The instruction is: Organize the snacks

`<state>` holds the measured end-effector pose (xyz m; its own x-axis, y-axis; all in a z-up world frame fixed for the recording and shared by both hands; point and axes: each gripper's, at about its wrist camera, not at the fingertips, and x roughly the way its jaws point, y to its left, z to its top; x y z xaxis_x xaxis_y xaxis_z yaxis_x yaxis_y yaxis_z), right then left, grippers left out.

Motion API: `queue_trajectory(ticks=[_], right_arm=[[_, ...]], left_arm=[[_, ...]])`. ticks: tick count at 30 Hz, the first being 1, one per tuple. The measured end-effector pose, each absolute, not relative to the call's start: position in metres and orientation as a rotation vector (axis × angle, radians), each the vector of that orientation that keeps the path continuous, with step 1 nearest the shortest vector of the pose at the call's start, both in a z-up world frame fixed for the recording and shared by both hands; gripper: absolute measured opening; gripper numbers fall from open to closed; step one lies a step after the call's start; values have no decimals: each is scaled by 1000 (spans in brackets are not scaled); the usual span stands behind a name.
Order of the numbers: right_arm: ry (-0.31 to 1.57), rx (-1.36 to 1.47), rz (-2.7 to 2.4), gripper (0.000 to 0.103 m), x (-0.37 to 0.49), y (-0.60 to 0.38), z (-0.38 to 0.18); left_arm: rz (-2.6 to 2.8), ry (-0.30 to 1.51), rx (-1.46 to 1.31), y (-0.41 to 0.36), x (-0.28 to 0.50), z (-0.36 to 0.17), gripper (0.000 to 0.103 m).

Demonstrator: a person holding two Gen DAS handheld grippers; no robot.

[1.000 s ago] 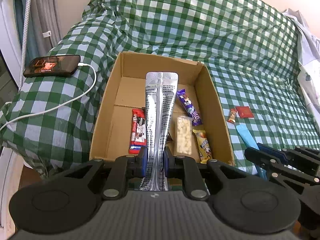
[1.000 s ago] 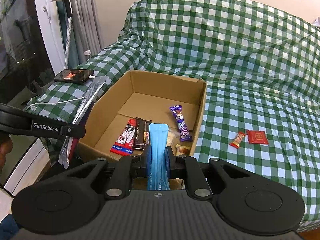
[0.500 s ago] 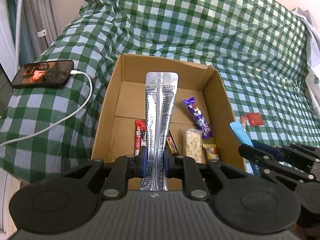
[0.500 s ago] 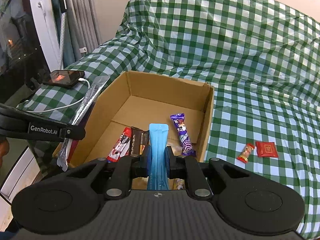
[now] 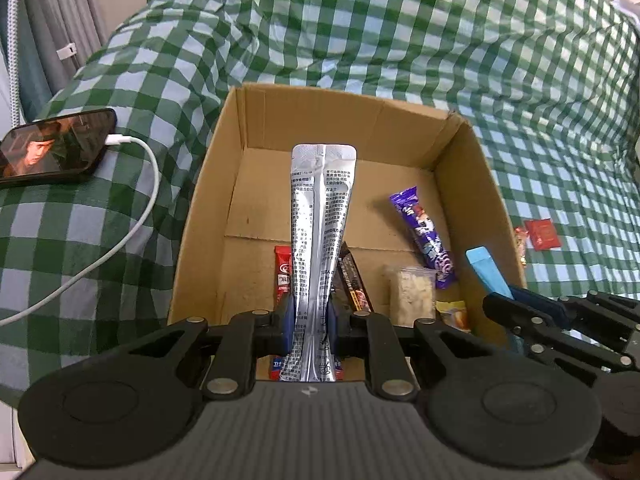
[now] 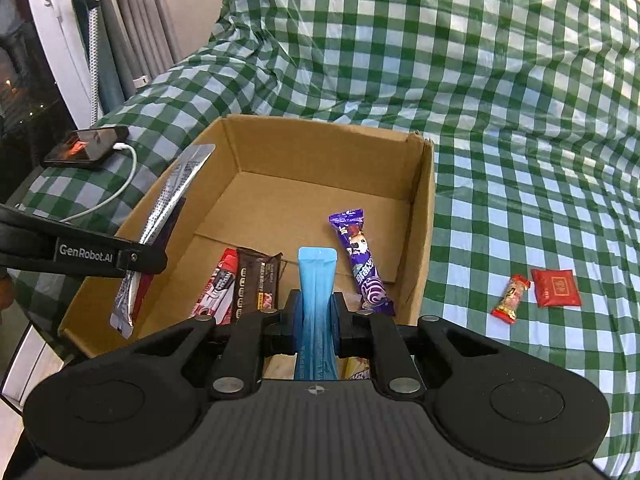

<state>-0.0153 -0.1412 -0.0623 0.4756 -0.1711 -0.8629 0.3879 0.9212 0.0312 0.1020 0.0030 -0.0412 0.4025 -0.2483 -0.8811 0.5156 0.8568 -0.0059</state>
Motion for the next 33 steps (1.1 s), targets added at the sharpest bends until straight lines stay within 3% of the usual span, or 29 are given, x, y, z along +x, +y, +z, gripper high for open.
queue_trajectory(ticks=[18,19,20,22,24,25,29,33], right_arm=[[1057,278,-347,16,6,-160,-95],[1056,284,-347,17,6,-161,-95],[1056,294,-344,21,6,-162,-94],[1053,317,-359,28,6,-164,-92],[1055,333,-398,76,4,-165,-87],[1050,333,-427,83,2,-164,-83],[1020,306,-432,91,-14,-156,-63],[1010,312,-459,91,-40,-154,-45]], left_arm=[[-463,1110,338,-18,126,-77,21],[-455,1113,344,-18,127,-77,30],[-453,1121,351,-18,127,-77,59],[-427,1133,361,-16,127,-74,103],[-395,1093,353,-11,123,-65,103],[-395,1085,357,-10,120,-61,103],[-407,1123,368,-3,111,-47,103],[-434,1086,389,6,87,-14,103]])
